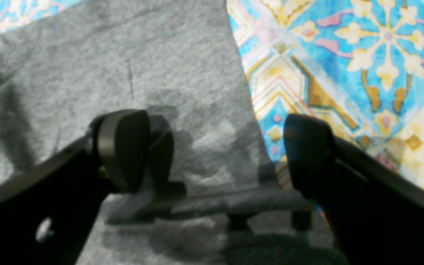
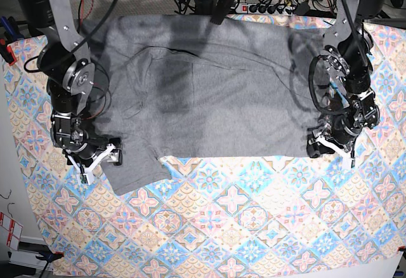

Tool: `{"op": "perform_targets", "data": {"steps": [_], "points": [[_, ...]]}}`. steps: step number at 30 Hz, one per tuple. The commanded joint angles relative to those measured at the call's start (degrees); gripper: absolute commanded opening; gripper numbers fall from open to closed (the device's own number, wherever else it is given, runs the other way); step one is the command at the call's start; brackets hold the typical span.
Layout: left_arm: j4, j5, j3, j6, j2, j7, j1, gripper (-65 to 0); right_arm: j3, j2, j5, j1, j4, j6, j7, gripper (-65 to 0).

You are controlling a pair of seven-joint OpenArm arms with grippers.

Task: Fold the T-shirt properly
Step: 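Grasp the hem edge of the grey shirt with both grippers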

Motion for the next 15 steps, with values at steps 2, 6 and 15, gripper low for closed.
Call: {"op": "perform_targets", "data": {"steps": [2, 6, 15], "points": [[0.19, 0.61, 0.24, -0.28, -0.17, 1.36, -1.29, -31.1, -0.17, 0.41, -0.67, 0.85, -0.06, 0.28, -2.76, -9.2], [0.10, 0.70, 3.67, -0.28, 1.32, 1.54, -1.29, -31.2, -0.17, 0.41, -0.76, 1.02, -0.06, 0.28, -2.67, -9.2], [0.19, 0.26, 7.19, -0.28, 2.82, 1.54, -0.06, -31.3, -6.77, 0.41, -0.41, 1.64, -0.06, 2.65, -2.85, -19.2]]}}
